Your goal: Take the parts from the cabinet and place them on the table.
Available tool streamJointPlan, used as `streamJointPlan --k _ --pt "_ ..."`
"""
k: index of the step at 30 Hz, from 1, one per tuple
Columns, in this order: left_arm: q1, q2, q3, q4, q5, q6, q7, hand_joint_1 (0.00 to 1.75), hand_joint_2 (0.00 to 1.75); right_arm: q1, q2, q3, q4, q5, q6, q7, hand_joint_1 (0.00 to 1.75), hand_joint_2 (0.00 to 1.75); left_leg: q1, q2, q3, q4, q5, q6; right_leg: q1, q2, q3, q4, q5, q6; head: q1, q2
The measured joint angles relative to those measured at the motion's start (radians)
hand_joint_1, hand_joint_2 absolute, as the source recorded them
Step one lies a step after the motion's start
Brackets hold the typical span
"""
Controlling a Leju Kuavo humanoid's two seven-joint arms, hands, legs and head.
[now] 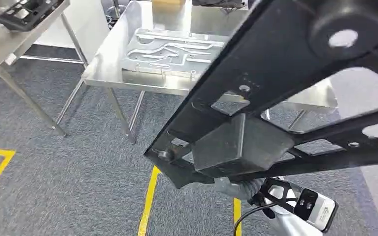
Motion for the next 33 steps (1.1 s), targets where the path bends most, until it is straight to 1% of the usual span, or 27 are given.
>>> streamJointPlan --k 1,2,3,4,5,6,7,8,11,12,13,14,16,17,18,20,21,22,23,25,26,27,28,29,30,32,33 --pt "0.004 0.0 0.0 0.0 0.0 0.0 -0.003 0.0 1.75 0.006 -0.001 0.0 0.0 0.0 -0.001 -0.001 1.69 1.75 0.0 0.014 0.0 0.0 -0.001 0.0 -0.004 -0.006 -0.04 0.077 -0.028 0.006 0.0 0.0" --pt "0.005 0.0 0.0 0.0 0.0 -0.002 -0.005 0.0 1.75 0.012 -0.003 0.0 0.0 0.001 -0.003 -0.002 1.69 1.75 0.001 0.025 0.0 0.001 -0.003 -0.001 -0.01 -0.009 -0.064 0.121 -0.034 0.011 0.0 0.0" --pt "0.005 -0.001 0.0 0.0 0.0 -0.003 -0.01 0.0 1.75 0.02 -0.005 0.0 0.0 0.004 -0.005 -0.002 1.69 1.75 0.002 0.037 0.001 0.001 -0.004 -0.002 -0.016 -0.013 -0.064 0.117 -0.017 0.017 0.0 0.0" --pt "0.004 -0.002 -0.001 0.0 0.0 -0.004 -0.017 0.0 1.75 0.027 -0.007 0.0 0.0 0.01 -0.008 -0.003 1.69 1.75 0.003 0.047 0.004 0.001 -0.007 -0.005 -0.021 -0.018 -0.04 0.068 0.019 0.022 0.0 0.0" --pt "0.003 -0.003 -0.001 0.0 0.0 -0.005 -0.023 0.0 1.75 0.033 -0.007 0.0 0.0 0.013 -0.009 -0.003 1.69 1.75 0.006 0.057 0.008 0.003 -0.011 -0.01 -0.025 -0.027 0.004 -0.016 0.064 0.026 0.0 0.0" --pt "0.003 -0.004 -0.001 0.0 0.0 -0.005 -0.03 0.0 1.75 0.035 -0.007 0.0 -0.001 0.016 -0.009 -0.003 1.69 1.75 0.008 0.068 0.012 0.007 -0.016 -0.016 -0.027 -0.048 0.056 -0.111 0.104 0.028 0.0 0.0" --pt "0.002 -0.003 -0.001 0.0 0.0 -0.006 -0.035 0.0 1.75 0.035 -0.007 0.0 -0.002 0.017 -0.009 -0.003 1.69 1.75 0.002 0.076 0.015 0.012 -0.023 -0.026 -0.024 -0.098 0.086 -0.175 0.105 0.029 0.0 0.0" --pt "0.003 -0.001 -0.001 0.0 0.0 -0.006 -0.039 0.0 1.75 0.036 -0.007 0.0 -0.003 0.019 -0.008 -0.004 1.69 1.75 -0.002 0.082 0.015 0.017 -0.03 -0.034 -0.015 -0.093 0.086 -0.177 0.106 0.012 0.0 0.0" --pt "-0.001 -0.001 -0.001 0.0 0.0 -0.008 -0.049 0.0 1.75 0.04 -0.007 0.0 -0.006 0.024 -0.003 -0.004 1.69 1.75 -0.001 0.112 0.028 0.013 -0.036 -0.05 -0.012 -0.055 0.08 -0.171 0.101 -0.007 0.0 0.0" --pt "-0.004 -0.001 -0.001 0.0 0.0 -0.008 -0.049 0.0 1.75 0.04 -0.007 0.0 -0.008 0.025 0.0 -0.004 1.69 1.75 0.004 0.112 0.03 0.015 -0.043 -0.058 -0.017 -0.043 0.085 -0.176 0.105 -0.018 0.0 0.0" --pt "-0.007 0.002 -0.001 0.0 0.0 -0.008 -0.049 0.0 1.75 0.039 -0.007 0.0 -0.01 0.025 0.003 -0.004 1.69 1.75 0.008 0.063 0.022 0.041 -0.063 -0.062 -0.019 -0.034 0.086 -0.178 0.106 -0.024 0.0 0.0" --pt "-0.007 0.002 -0.001 0.0 0.0 -0.01 -0.048 0.0 1.75 0.037 -0.006 0.0 -0.01 0.025 0.004 -0.004 1.69 1.75 0.009 0.033 -0.001 0.092 -0.096 -0.061 -0.018 -0.027 0.086 -0.177 0.105 -0.03 0.0 0.0" --pt "-0.001 0.003 -0.001 0.0 0.0 -0.013 -0.048 0.0 1.75 0.039 -0.004 0.0 -0.01 0.025 0.005 -0.004 1.69 1.75 0.005 0.009 -0.084 0.263 -0.173 -0.06 -0.014 -0.004 0.086 -0.176 0.104 -0.036 0.0 0.0" --pt "0.002 0.005 -0.001 0.0 0.0 -0.014 -0.048 0.0 1.75 0.041 -0.005 0.0 -0.01 0.025 0.005 -0.004 1.69 1.75 0.005 0.007 -0.117 0.325 -0.189 -0.059 -0.011 0.009 0.086 -0.175 0.103 -0.037 0.0 0.0" --pt "0.004 0.005 -0.001 0.0 0.0 -0.015 -0.048 0.0 1.75 0.042 -0.004 0.0 -0.01 0.025 0.005 -0.004 1.69 1.75 0.005 0.006 -0.132 0.342 -0.178 -0.055 -0.008 0.024 0.086 -0.174 0.103 -0.038 0.0 0.0" --pt "0.001 0.006 -0.001 0.0 0.0 -0.016 -0.048 0.0 1.75 0.042 -0.004 0.0 -0.01 0.025 0.005 -0.004 1.69 1.75 0.003 0.002 -0.091 0.23 -0.093 -0.043 -0.004 0.052 0.089 -0.171 0.102 -0.038 0.0 0.0" --pt "0.0 0.006 -0.001 0.0 0.0 -0.016 -0.048 0.0 1.75 0.041 -0.004 0.0 -0.01 0.025 0.005 -0.004 1.69 1.75 0.001 -0.016 -0.051 0.133 -0.04 -0.034 -0.002 0.065 0.091 -0.171 0.102 -0.037 0.0 0.0" --pt "0.001 0.01 -0.001 0.0 0.0 -0.016 -0.048 0.0 1.75 0.041 -0.004 0.0 -0.011 0.025 0.005 -0.004 1.69 1.75 0.0 -0.05 -0.021 0.052 -0.014 -0.023 -0.003 0.074 0.092 -0.171 0.101 -0.037 0.0 0.0" --pt "0.002 0.013 -0.001 0.0 0.0 -0.018 -0.048 0.0 1.75 0.04 -0.004 0.0 -0.01 0.025 0.005 -0.004 1.69 1.75 0.002 -0.074 -0.017 0.038 -0.023 -0.021 0.003 0.08 0.089 -0.166 0.102 -0.031 0.0 0.0" --pt "-0.004 0.013 -0.001 0.0 0.0 -0.029 -0.047 0.0 1.75 0.044 -0.004 0.0 -0.011 0.038 0.004 -0.004 1.69 1.75 -0.007 -0.06 -0.015 0.036 -0.02 -0.023 -0.011 0.095 0.084 -0.17 0.104 -0.017 0.0 0.0" --pt "-0.005 0.013 -0.001 0.0 0.0 -0.034 -0.045 0.0 1.75 0.045 -0.004 0.0 -0.011 0.052 0.003 -0.004 1.69 1.75 -0.01 -0.056 -0.012 0.034 -0.02 -0.018 -0.013 0.101 0.084 -0.175 0.105 -0.009 0.0 0.0" --pt "-0.006 0.013 -0.001 0.0 0.0 -0.039 -0.046 0.0 1.75 0.046 -0.004 0.0 -0.012 0.06 0.003 -0.004 1.69 1.75 0.001 -0.05 -0.006 0.019 -0.012 -0.01 -0.006 0.104 0.085 -0.177 0.105 0.001 0.0 0.0" --pt "-0.007 0.013 -0.001 -0.001 0.0 -0.045 -0.047 0.0 1.75 0.05 -0.004 0.0 -0.012 0.065 0.002 -0.004 1.69 1.75 0.002 -0.042 0.001 0.01 -0.007 -0.006 -0.007 0.065 0.083 -0.161 0.097 0.001 0.0 0.0" --pt "-0.006 0.013 -0.001 -0.001 0.0 -0.048 -0.052 0.0 1.75 0.048 -0.004 0.0 -0.013 0.069 0.001 -0.004 1.69 1.75 0.002 -0.038 0.003 0.008 -0.007 0.002 -0.004 0.025 0.062 -0.118 0.066 0.003 0.0 0.0" --pt "-0.002 0.013 -0.001 -0.001 0.0 -0.052 -0.054 0.0 1.75 0.049 -0.004 0.0 -0.014 0.075 0.0 -0.004 1.69 1.75 0.001 -0.033 0.004 0.008 -0.007 0.004 -0.005 0.005 0.026 -0.048 0.029 0.006 0.0 0.0" --pt "0.004 0.013 -0.001 -0.001 0.0 -0.057 -0.057 0.0 1.75 0.06 -0.004 0.0 -0.014 0.087 -0.002 -0.004 1.69 1.75 -0.001 -0.021 0.004 0.008 -0.012 0.005 -0.011 -0.008 -0.054 0.103 -0.027 0.013 0.0 0.0" --pt "0.005 0.013 -0.001 -0.001 0.0 -0.059 -0.058 0.0 1.75 0.066 -0.004 0.0 -0.014 0.09 -0.006 -0.005 1.69 1.75 -0.001 -0.017 0.006 0.009 -0.016 0.003 -0.014 -0.011 -0.071 0.129 -0.022 0.016 0.0 0.0"
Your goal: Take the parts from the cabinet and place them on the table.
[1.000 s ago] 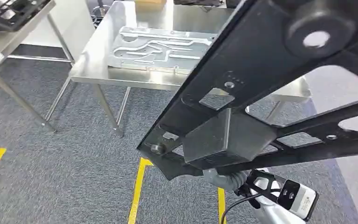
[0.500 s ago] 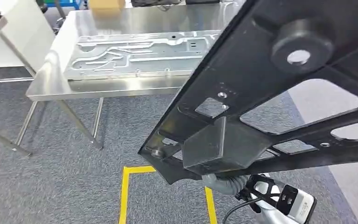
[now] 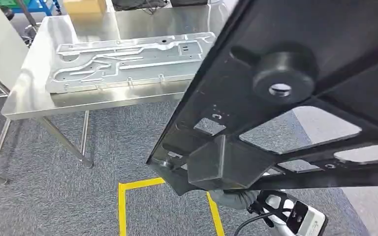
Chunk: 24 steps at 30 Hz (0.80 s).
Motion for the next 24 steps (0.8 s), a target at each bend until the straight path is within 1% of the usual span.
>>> streamJointPlan --k 1,2,3,4,5,6,8,9,10,11,12,13,14,15,16,17,18,19,20,21,22,23,24 --pt "0.001 0.0 0.0 0.0 0.0 -0.001 -0.001 0.0 1.75 0.004 0.0 0.0 0.0 0.005 -0.004 0.0 1.69 1.75 0.0 0.004 0.004 0.0 -0.003 -0.001 -0.003 -0.002 0.011 -0.027 0.028 0.003 0.0 0.0" --pt "0.001 -0.001 0.0 0.0 0.0 -0.002 -0.001 0.0 1.75 0.007 -0.001 0.0 0.0 0.008 -0.008 0.0 1.69 1.75 0.0 0.007 0.01 0.0 -0.009 -0.004 -0.006 -0.004 0.044 -0.091 0.07 0.004 0.0 0.0" --pt "0.001 -0.002 -0.001 0.0 0.0 -0.002 -0.002 0.0 1.75 0.008 -0.001 0.0 -0.001 0.008 -0.009 0.0 1.69 1.75 0.0 0.009 0.018 0.001 -0.014 -0.007 -0.006 -0.008 0.096 -0.189 0.119 0.003 0.0 0.0" --pt "0.0 -0.003 -0.002 0.0 0.0 -0.002 -0.003 0.0 1.75 0.008 -0.001 -0.001 -0.003 0.008 -0.01 0.0 1.69 1.75 0.0 0.012 0.027 0.001 -0.022 -0.012 -0.007 -0.018 0.147 -0.284 0.154 0.0 0.0 0.0" --pt "-0.001 -0.003 -0.003 0.0 0.0 -0.002 -0.003 0.0 1.75 0.008 -0.001 -0.002 -0.004 0.008 -0.01 0.0 1.69 1.75 -0.006 0.015 0.029 0.001 -0.028 -0.02 0.002 -0.024 0.161 -0.307 0.126 -0.006 0.0 0.0" --pt "-0.003 -0.002 -0.005 0.0 0.0 -0.002 -0.003 0.0 1.75 0.01 -0.001 -0.002 -0.006 0.008 -0.011 0.0 1.69 1.75 -0.006 0.016 0.03 0.002 -0.033 -0.027 0.004 -0.019 0.161 -0.309 0.128 -0.015 0.0 0.0" --pt "-0.003 -0.003 -0.008 0.0 0.0 -0.002 -0.003 0.0 1.75 0.017 -0.002 -0.005 -0.009 0.008 -0.011 0.0 1.69 1.75 -0.005 0.021 0.038 -0.003 -0.04 -0.038 0.009 -0.015 0.161 -0.306 0.117 -0.028 0.0 0.0" --pt "-0.005 -0.002 -0.009 0.0 0.0 -0.002 -0.003 0.0 1.75 0.017 -0.002 -0.005 -0.01 0.008 -0.011 0.0 1.69 1.75 -0.005 0.025 0.046 -0.005 -0.045 -0.044 0.007 -0.011 0.166 -0.311 0.114 -0.034 0.0 0.0" --pt "-0.007 -0.001 -0.01 0.0 -0.001 -0.002 -0.003 0.0 1.75 0.02 -0.002 -0.006 -0.015 0.009 -0.011 0.0 1.69 1.75 0.001 0.024 0.051 0.006 -0.053 -0.048 -0.002 -0.008 0.186 -0.32 0.113 -0.041 0.0 0.0" --pt "-0.008 -0.001 -0.01 0.0 -0.001 -0.002 -0.005 0.0 1.75 0.017 -0.002 -0.008 -0.018 0.008 -0.011 0.0 1.69 1.75 0.0 0.023 0.034 0.051 -0.065 -0.05 -0.003 -0.009 0.199 -0.321 0.104 -0.051 -0.001 0.0" --pt "-0.009 -0.001 -0.01 0.0 0.0 -0.002 -0.005 0.0 1.75 0.017 -0.001 -0.008 -0.018 0.008 -0.011 0.0 1.69 1.75 0.0 0.023 -0.012 0.132 -0.095 -0.054 -0.001 -0.01 0.208 -0.321 0.096 -0.055 -0.001 0.0" --pt "-0.008 -0.001 -0.01 0.0 0.0 -0.002 -0.005 0.0 1.75 0.019 -0.001 -0.008 -0.019 0.008 -0.011 0.0 1.69 1.75 0.0 0.023 -0.068 0.222 -0.126 -0.058 0.0 -0.009 0.217 -0.321 0.087 -0.058 -0.001 0.0" --pt "-0.005 -0.001 -0.01 0.0 0.0 -0.002 -0.005 0.0 1.75 0.022 -0.002 -0.008 -0.019 0.008 -0.011 0.0 1.69 1.75 0.0 0.023 -0.123 0.302 -0.144 -0.06 0.002 -0.006 0.225 -0.321 0.079 -0.059 -0.001 0.0" --pt "-0.001 -0.001 -0.01 0.0 0.0 -0.002 -0.005 0.0 1.75 0.025 -0.001 -0.008 -0.019 0.008 -0.011 0.0 1.69 1.75 0.0 0.023 -0.165 0.348 -0.14 -0.06 0.003 -0.003 0.235 -0.321 0.069 -0.059 -0.001 0.0" --pt "0.001 -0.001 -0.011 0.0 -0.002 -0.002 -0.005 0.0 1.75 0.027 -0.002 -0.008 -0.019 0.008 -0.011 0.0 1.69 1.75 0.0 0.023 -0.184 0.337 -0.102 -0.058 0.004 0.001 0.25 -0.321 0.058 -0.058 -0.001 0.0" --pt "0.002 -0.001 -0.011 0.0 -0.002 -0.002 -0.005 0.0 1.75 0.027 -0.001 -0.008 -0.019 0.008 -0.011 0.0 1.69 1.75 0.0 0.023 -0.174 0.279 -0.042 -0.055 0.004 0.004 0.268 -0.321 0.045 -0.056 -0.001 0.0" --pt "0.001 -0.001 -0.011 0.0 -0.002 -0.002 -0.005 0.0 1.75 0.027 -0.001 -0.008 -0.019 0.008 -0.011 0.0 1.69 1.75 -0.001 0.022 -0.147 0.185 0.029 -0.049 0.005 0.006 0.288 -0.321 0.031 -0.054 -0.001 0.0" --pt "0.002 0.0 -0.011 0.0 -0.002 -0.002 -0.005 0.0 1.75 0.027 -0.001 -0.008 -0.02 0.008 -0.011 0.0 1.69 1.75 -0.003 0.021 -0.116 0.084 0.098 -0.042 0.005 0.006 0.308 -0.321 0.015 -0.051 -0.001 0.0" --pt "0.003 0.004 -0.011 0.001 -0.002 -0.002 -0.005 0.0 1.75 0.026 -0.001 -0.008 -0.02 0.008 -0.011 0.0 1.69 1.75 -0.008 0.019 -0.1 0.07 0.082 -0.035 0.006 0.005 0.313 -0.325 0.005 -0.046 0.0 0.0" --pt "0.003 0.004 -0.011 0.001 -0.001 -0.002 -0.005 0.0 1.75 0.026 -0.002 -0.008 -0.02 0.008 -0.011 0.0 1.69 1.75 -0.013 0.02 -0.088 0.04 0.072 -0.032 0.009 0.012 0.312 -0.323 -0.002 -0.037 -0.002 0.0" --pt "-0.001 0.005 -0.011 0.001 -0.001 -0.002 -0.005 0.0 1.75 0.028 -0.001 -0.009 -0.021 0.008 -0.011 0.0 1.69 1.75 -0.016 0.021 -0.089 0.044 0.063 -0.027 0.005 0.011 0.315 -0.334 -0.003 -0.031 -0.001 0.0" --pt "0.0 0.005 -0.011 0.001 0.0 -0.002 -0.005 0.0 1.75 0.029 -0.002 -0.009 -0.021 0.008 -0.011 0.0 1.69 1.75 -0.017 0.021 -0.084 0.033 0.056 -0.02 0.005 0.01 0.327 -0.331 0.001 -0.024 -0.001 0.0" --pt "0.0 0.005 -0.011 0.0 0.0 -0.002 -0.005 0.0 1.75 0.028 -0.002 -0.009 -0.023 0.008 -0.011 0.0 1.69 1.75 -0.014 0.02 -0.074 0.024 0.05 -0.013 0.007 0.01 0.323 -0.317 0.015 -0.016 -0.001 0.0"
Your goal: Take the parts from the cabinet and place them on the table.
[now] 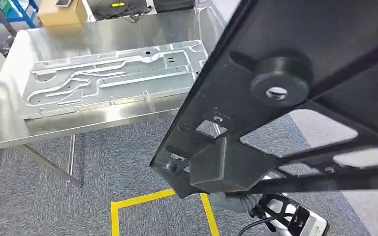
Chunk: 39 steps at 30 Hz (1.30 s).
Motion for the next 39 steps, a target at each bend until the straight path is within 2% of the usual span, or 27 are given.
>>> streamJointPlan --k 2,3,6,7,8,9,10,11,12,14,16,17,18,19,20,22,23,24,26,27,28,32,33,36,37,38,39 --pt "-0.001 0.0 0.0 0.0 0.0 0.0 0.0 0.0 1.75 -0.002 0.0 0.0 -0.001 0.0 0.0 0.0 1.69 1.75 0.006 -0.003 0.038 -0.024 -0.009 0.01 -0.004 -0.006 -0.054 0.103 0.031 0.008 0.0 0.0" --pt "-0.002 0.0 -0.001 0.0 0.0 0.0 -0.001 0.0 1.75 -0.004 0.0 0.0 -0.001 0.0 0.0 0.0 1.69 1.75 0.007 -0.004 0.052 -0.03 -0.016 0.015 -0.004 -0.007 -0.107 0.177 0.026 0.01 0.0 0.0" --pt "0.001 0.0 -0.002 0.0 0.0 0.0 -0.001 0.0 1.75 -0.001 0.0 -0.001 0.0 0.0 0.0 0.0 1.69 1.75 0.007 -0.007 0.094 -0.034 -0.05 0.016 -0.006 -0.009 -0.241 0.3 -0.084 0.022 0.0 0.0" --pt "0.002 0.0 -0.003 0.0 0.0 0.0 -0.001 0.0 1.75 -0.001 0.0 -0.001 0.0 0.0 -0.001 0.0 1.69 1.75 0.007 -0.008 0.112 -0.034 -0.065 0.015 -0.006 -0.011 -0.262 0.287 -0.105 0.021 0.0 0.0" --pt "0.002 -0.001 -0.004 0.0 0.0 0.0 -0.002 0.0 1.75 -0.001 0.0 -0.001 0.0 0.0 -0.001 0.0 1.69 1.75 0.007 -0.009 0.132 -0.034 -0.079 0.013 -0.006 -0.012 -0.267 0.251 -0.099 0.021 0.0 0.0" --pt "0.002 -0.002 -0.004 0.0 0.0 0.0 -0.002 0.0 1.75 0.0 0.0 -0.001 0.001 0.002 -0.001 0.0 1.69 1.75 0.008 -0.01 0.154 -0.033 -0.094 0.01 -0.006 -0.013 -0.263 0.193 -0.064 0.021 0.0 0.0" --pt "0.002 -0.002 -0.004 0.0 0.0 0.0 -0.002 0.0 1.75 0.002 0.0 -0.001 0.0 0.01 -0.002 0.0 1.69 1.75 0.008 -0.009 0.176 -0.034 -0.111 0.007 -0.006 -0.017 -0.254 0.118 0.016 0.015 0.0 0.0" --pt "0.005 -0.002 -0.004 0.0 0.0 0.001 -0.003 0.0 1.75 0.01 0.0 0.0 -0.002 0.025 -0.009 0.0 1.69 1.75 0.007 -0.009 0.181 -0.036 -0.126 0.002 -0.005 -0.025 -0.251 0.045 0.139 0.009 0.001 0.0" --pt "0.004 -0.002 -0.004 0.0 0.0 0.002 -0.005 0.0 1.75 0.023 0.0 0.003 -0.01 0.051 -0.028 0.002 1.69 1.75 0.003 -0.012 0.193 -0.024 -0.144 -0.004 0.0 -0.028 -0.258 0.023 0.204 -0.003 0.0 0.0" --pt "0.001 -0.002 -0.004 0.0 0.0 0.005 -0.006 0.0 1.75 0.042 -0.002 0.019 -0.036 0.095 -0.065 0.007 1.69 1.75 0.003 -0.015 0.217 -0.039 -0.15 -0.02 0.002 -0.024 -0.25 0.026 0.181 -0.024 0.001 0.0" --pt "-0.003 -0.002 -0.004 0.0 0.0 0.006 -0.008 0.0 1.75 0.041 -0.002 0.035 -0.057 0.111 -0.102 0.009 1.69 1.75 0.003 -0.016 0.205 -0.009 -0.136 -0.028 0.001 -0.027 -0.225 0.02 0.167 -0.04 0.0 0.0" --pt "-0.005 -0.002 -0.004 0.0 -0.001 0.006 -0.01 0.0 1.75 0.044 -0.004 0.039 -0.065 0.115 -0.112 0.01 1.69 1.75 0.005 -0.013 0.179 0.052 -0.118 -0.031 0.0 -0.028 -0.212 0.014 0.158 -0.047 0.001 0.0" --pt "-0.006 -0.005 -0.004 0.0 0.0 0.006 -0.01 0.0 1.75 0.045 -0.005 0.043 -0.07 0.117 -0.118 0.01 1.69 1.75 0.006 -0.012 0.128 0.14 -0.112 -0.035 0.001 -0.031 -0.2 0.013 0.147 -0.053 0.0 0.0" --pt "-0.006 -0.005 -0.004 0.0 0.0 0.006 -0.01 0.0 1.75 0.048 -0.005 0.047 -0.074 0.119 -0.125 0.01 1.69 1.75 0.007 -0.012 0.078 0.211 -0.136 -0.039 0.002 -0.031 -0.19 0.013 0.136 -0.055 0.001 0.0" --pt "-0.002 -0.005 -0.004 0.0 0.0 0.005 -0.01 0.0 1.75 0.052 -0.006 0.052 -0.077 0.116 -0.128 0.01 1.69 1.75 0.007 -0.012 0.033 0.267 -0.186 -0.042 0.003 -0.031 -0.177 0.013 0.124 -0.057 0.001 0.0" --pt "0.004 -0.005 -0.004 0.0 0.0 0.003 -0.01 0.0 1.75 0.057 -0.009 0.06 -0.084 0.109 -0.139 0.01 1.69 1.75 0.007 -0.012 -0.02 0.295 -0.268 -0.038 0.005 -0.028 -0.148 0.013 0.101 -0.058 0.0 0.0" --pt "0.004 -0.005 -0.004 0.0 0.0 0.003 -0.01 0.0 1.75 0.057 -0.01 0.063 -0.087 0.106 -0.143 0.01 1.69 1.75 0.007 -0.012 -0.027 0.263 -0.267 -0.035 0.006 -0.027 -0.129 0.013 0.088 -0.057 0.001 0.0" --pt "0.003 -0.005 -0.004 0.0 0.0 0.003 -0.01 0.0 1.75 0.057 -0.011 0.065 -0.088 0.105 -0.145 0.01 1.69 1.75 0.007 -0.012 -0.021 0.204 -0.23 -0.031 0.007 -0.027 -0.11 0.013 0.075 -0.057 0.001 0.0" --pt "0.004 -0.005 -0.004 0.0 0.0 0.003 -0.01 0.0 1.75 0.058 -0.014 0.068 -0.091 0.105 -0.149 0.01 1.69 1.75 0.002 -0.01 0.004 0.053 -0.073 -0.011 0.009 -0.028 -0.083 0.012 0.051 -0.054 0.001 0.0" --pt "0.007 -0.003 -0.004 0.0 0.0 0.003 -0.01 0.0 1.75 0.058 -0.014 0.069 -0.091 0.104 -0.152 0.01 1.69 1.75 -0.005 -0.008 0.0 0.012 -0.013 -0.006 0.013 -0.028 -0.071 0.019 0.043 -0.048 0.001 0.0" --pt "0.007 -0.004 -0.004 0.0 0.0 0.004 -0.01 0.0 1.75 0.062 -0.015 0.071 -0.092 0.104 -0.157 0.009 1.69 1.75 -0.005 -0.011 0.006 0.014 -0.033 -0.007 0.013 -0.02 -0.069 0.016 0.034 -0.039 0.001 0.0" --pt "0.004 -0.006 -0.004 0.0 0.0 0.011 -0.011 0.0 1.75 0.062 -0.018 0.074 -0.095 0.105 -0.16 0.007 1.69 1.75 0.002 -0.016 0.046 -0.008 -0.022 0.012 0.01 -0.02 -0.058 0.052 0.025 -0.016 0.001 0.0" --pt "0.002 -0.006 -0.004 0.0 0.0 0.013 -0.012 0.0 1.75 0.06 -0.019 0.075 -0.095 0.103 -0.16 0.007 1.69 1.75 0.002 -0.016 0.054 -0.008 -0.025 0.018 0.01 -0.018 -0.077 0.091 0.007 -0.014 0.001 0.0" --pt "0.001 -0.006 -0.004 0.0 0.0 0.016 -0.011 0.0 1.75 0.058 -0.024 0.074 -0.093 0.103 -0.175 0.008 1.69 1.75 0.001 -0.017 0.063 -0.007 -0.036 0.021 0.003 -0.018 -0.211 0.286 -0.087 0.0 0.001 0.0" --pt "0.002 -0.006 -0.002 0.0 0.0 0.016 -0.013 0.0 1.75 0.056 -0.025 0.069 -0.09 0.108 -0.19 0.01 1.69 1.75 0.001 -0.018 0.067 -0.007 -0.04 0.02 0.003 -0.018 -0.237 0.308 -0.092 0.003 0.001 0.0" --pt "0.003 -0.006 0.002 0.0 0.0 0.018 -0.017 0.0 1.75 0.053 -0.025 0.058 -0.086 0.109 -0.205 0.011 1.69 1.75 0.001 -0.021 0.073 -0.007 -0.046 0.019 0.002 -0.018 -0.243 0.289 -0.071 0.004 0.001 0.0" --pt "0.004 -0.006 0.006 0.0 0.0 0.019 -0.019 0.0 1.75 0.048 -0.025 0.038 -0.08 0.114 -0.219 0.011 1.69 1.75 0.001 -0.023 0.081 -0.007 -0.052 0.018 0.0 -0.018 -0.227 0.228 -0.019 0.003 0.001 0.0"
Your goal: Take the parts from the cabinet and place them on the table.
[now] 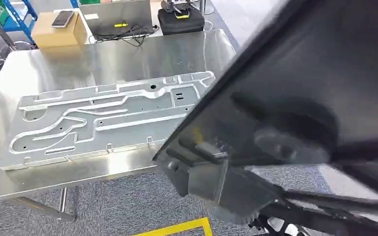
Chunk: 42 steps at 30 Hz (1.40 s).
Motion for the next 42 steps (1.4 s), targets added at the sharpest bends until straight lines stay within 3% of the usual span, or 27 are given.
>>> streamJointPlan --k 2,4,5,7,9,12,13,14,15,17,18,19,22,23,24,27,28,29,30,32,33,34,37,38,39,40,42 --pt "0.0 -0.003 0.008 0.0 0.0 0.005 -0.003 0.0 1.75 -0.018 0.001 -0.061 0.018 0.031 -0.009 0.0 1.69 1.75 0.0 -0.003 0.019 -0.001 -0.013 -0.005 0.0 0.001 0.065 -0.19 0.139 -0.007 0.0 0.0" --pt "-0.001 -0.005 0.017 0.0 0.0 0.006 -0.004 0.0 1.75 -0.04 0.006 -0.112 0.042 0.044 0.012 0.0 1.69 1.75 -0.001 -0.005 0.02 -0.003 -0.017 -0.015 0.012 0.0 0.059 -0.202 0.086 -0.022 0.0 0.0" --pt "-0.002 -0.005 0.018 0.0 0.0 0.007 -0.004 0.0 1.75 -0.041 0.011 -0.133 0.048 0.047 0.016 0.0 1.69 1.75 -0.002 -0.005 0.018 -0.007 -0.023 -0.023 0.013 0.001 0.062 -0.204 0.11 -0.031 0.0 0.0" --pt "0.002 -0.004 0.019 0.0 0.0 0.008 -0.007 0.0 1.75 -0.045 0.015 -0.162 0.056 0.048 0.024 0.0 1.69 1.75 -0.007 -0.005 0.025 0.015 -0.012 -0.039 0.007 -0.001 0.071 -0.21 0.123 -0.047 0.0 0.0" --pt "-0.002 -0.003 0.02 0.0 0.0 0.008 -0.008 0.0 1.75 -0.05 0.023 -0.174 0.061 0.057 0.023 0.0 1.69 1.75 -0.002 0.004 0.012 0.051 -0.051 -0.043 0.003 -0.003 0.084 -0.215 0.125 -0.056 0.0 0.0" --pt "-0.002 -0.004 0.023 0.0 0.0 0.002 -0.012 0.0 1.75 -0.083 0.035 -0.203 0.087 0.181 -0.082 0.027 1.69 1.75 0.001 0.009 -0.1 0.258 -0.155 -0.052 0.006 -0.005 0.08 -0.214 0.121 -0.062 0.0 0.0" --pt "0.001 -0.004 0.024 0.0 0.0 -0.006 -0.015 0.0 1.75 -0.131 0.034 -0.221 0.123 0.253 -0.132 0.052 1.69 1.75 0.001 0.009 -0.133 0.308 -0.164 -0.051 0.007 -0.003 0.077 -0.212 0.122 -0.062 0.0 0.0" --pt "0.002 -0.004 0.023 0.0 -0.002 -0.013 -0.018 0.0 1.75 -0.197 0.034 -0.237 0.172 0.313 -0.162 0.082 1.69 1.75 0.001 0.009 -0.138 0.304 -0.147 -0.049 0.007 0.002 0.076 -0.21 0.122 -0.063 0.0 0.0" --pt "0.0 -0.003 0.023 0.0 -0.003 -0.021 -0.02 0.0 1.75 -0.274 0.03 -0.252 0.231 0.372 -0.183 0.115 1.69 1.75 0.001 0.009 -0.122 0.252 -0.106 -0.05 0.007 0.005 0.076 -0.209 0.122 -0.063 0.0 0.0" --pt "-0.006 -0.003 0.023 0.0 -0.002 -0.034 -0.026 0.0 1.75 -0.42 0.017 -0.268 0.374 0.508 -0.211 0.165 1.69 1.75 0.0 0.013 -0.05 0.076 -0.006 -0.039 0.009 0.004 0.08 -0.208 0.123 -0.061 0.0 0.0" --pt "-0.007 0.0 0.023 0.0 -0.002 -0.041 -0.027 0.0 1.75 -0.499 0.015 -0.267 0.46 0.608 -0.218 0.186 1.69 1.75 -0.004 0.024 -0.031 0.007 0.015 -0.028 0.009 0.003 0.08 -0.208 0.124 -0.058 0.0 0.0" --pt "-0.009 0.001 0.023 0.0 -0.002 -0.044 -0.029 0.0 1.75 -0.569 0.016 -0.257 0.534 0.697 -0.222 0.203 1.69 1.75 -0.006 0.025 -0.037 0.007 -0.018 -0.028 0.01 0.005 0.075 -0.205 0.129 -0.05 0.0 0.0" --pt "-0.01 0.002 0.022 0.0 -0.001 -0.046 -0.03 0.0 1.75 -0.733 0.039 -0.174 0.757 0.924 -0.229 0.248 1.69 1.75 -0.013 0.023 -0.04 0.001 0.022 -0.013 0.009 0.004 0.072 -0.209 0.13 -0.034 0.0 0.0" --pt "-0.01 0.0 0.022 -0.001 -0.001 -0.043 -0.031 0.0 1.75 -0.777 0.064 -0.123 0.845 0.99 -0.229 0.265 1.69 1.75 0.002 0.024 -0.028 -0.014 0.036 -0.01 0.014 0.002 0.07 -0.204 0.126 -0.028 0.0 0.0" --pt "-0.014 0.0 0.022 -0.001 -0.001 -0.041 -0.033 0.0 1.75 -0.808 0.086 -0.081 0.916 1.031 -0.228 0.278 1.69 1.75 0.002 0.022 -0.027 -0.019 0.04 -0.007 0.012 0.001 0.063 -0.187 0.11 -0.024 0.0 0.0" --pt "-0.019 -0.001 0.022 -0.001 0.0 -0.05 -0.053 0.0 1.75 -0.858 0.163 0.038 1.102 1.109 -0.22 0.314 1.69 1.75 0.003 0.02 -0.03 -0.019 0.041 -0.004 0.002 0.001 -0.043 0.029 0.009 -0.014 0.0 0.0" --pt "-0.018 -0.002 0.022 -0.001 0.0 -0.056 -0.065 0.0 1.75 -0.866 0.2 0.087 1.182 1.134 -0.207 0.329 1.69 1.75 0.004 0.018 -0.03 -0.019 0.039 -0.006 -0.002 0.001 -0.076 0.086 0.0 -0.01 0.0 0.0" --pt "-0.018 -0.002 0.023 -0.001 0.0 -0.06 -0.073 0.0 1.75 -0.868 0.222 0.12 1.237 1.148 -0.198 0.335 1.69 1.75 0.005 0.014 -0.028 -0.018 0.037 -0.008 -0.006 0.0 -0.086 0.092 0.015 -0.007 0.0 0.0" --pt "-0.018 -0.002 0.023 -0.001 0.0 -0.061 -0.081 0.0 1.75 -0.868 0.24 0.149 1.284 1.155 -0.191 0.341 1.69 1.75 0.008 0.009 -0.025 -0.017 0.033 -0.01 -0.008 0.0 -0.074 0.055 0.049 -0.006 0.0 0.0" --pt "-0.016 -0.005 0.023 -0.001 0.0 -0.065 -0.095 0.0 1.75 -0.877 0.27 0.193 1.371 1.156 -0.169 0.342 1.69 1.75 0.011 -0.001 -0.017 -0.01 0.021 -0.019 -0.013 0.0 0.002 -0.126 0.158 -0.007 0.0 0.0" --pt "-0.015 -0.006 0.023 -0.001 0.0 -0.069 -0.101 0.0 1.75 -0.884 0.28 0.206 1.41 1.151 -0.157 0.34 1.69 1.75 0.012 -0.003 -0.018 -0.007 0.016 -0.024 -0.012 -0.001 0.024 -0.183 0.168 -0.011 0.0 0.0" --pt "-0.017 -0.006 0.023 -0.002 0.0 -0.071 -0.106 0.0 1.75 -0.892 0.285 0.218 1.447 1.144 -0.151 0.339 1.69 1.75 0.005 -0.006 -0.024 0.0 0.013 -0.031 -0.003 0.0 0.028 -0.199 0.16 -0.015 0.0 0.0" --pt "-0.015 -0.007 0.022 -0.002 0.0 -0.073 -0.119 0.0 1.75 -0.886 0.294 0.238 1.526 1.121 -0.151 0.325 1.69 1.75 0.01 -0.007 -0.025 -0.008 0.013 -0.048 0.004 0.001 0.028 -0.202 0.151 -0.031 0.0 0.0" --pt "-0.014 -0.007 0.022 -0.002 0.0 -0.072 -0.121 0.0 1.75 -0.885 0.293 0.242 1.545 1.12 -0.154 0.322 1.69 1.75 0.009 -0.007 -0.021 -0.008 0.007 -0.055 -0.007 0.002 0.036 -0.213 0.153 -0.039 0.0 0.0" --pt "-0.014 -0.008 0.022 -0.002 -0.001 -0.072 -0.122 0.0 1.75 -0.885 0.295 0.247 1.562 1.118 -0.158 0.322 0.0 0.0 0.012 0.0 -0.024 0.009 -0.006 -0.058 -0.009 0.002 0.043 -0.219 0.154 -0.045 0.0 0.0" --pt "-0.016 -0.008 0.022 -0.002 -0.001 -0.072 -0.123 0.0 1.75 -0.888 0.3 0.25 1.575 1.115 -0.16 0.32 0.0 0.0 0.012 0.005 -0.049 0.06 -0.034 -0.06 -0.009 0.002 0.046 -0.219 0.152 -0.052 0.0 0.0" --pt "-0.019 -0.007 0.022 -0.002 0.0 -0.072 -0.123 0.0 1.75 -0.883 0.305 0.254 1.599 1.102 -0.158 0.318 0.0 0.0 0.013 0.006 -0.132 0.22 -0.098 -0.066 -0.006 0.004 0.051 -0.219 0.148 -0.057 0.0 0.0"
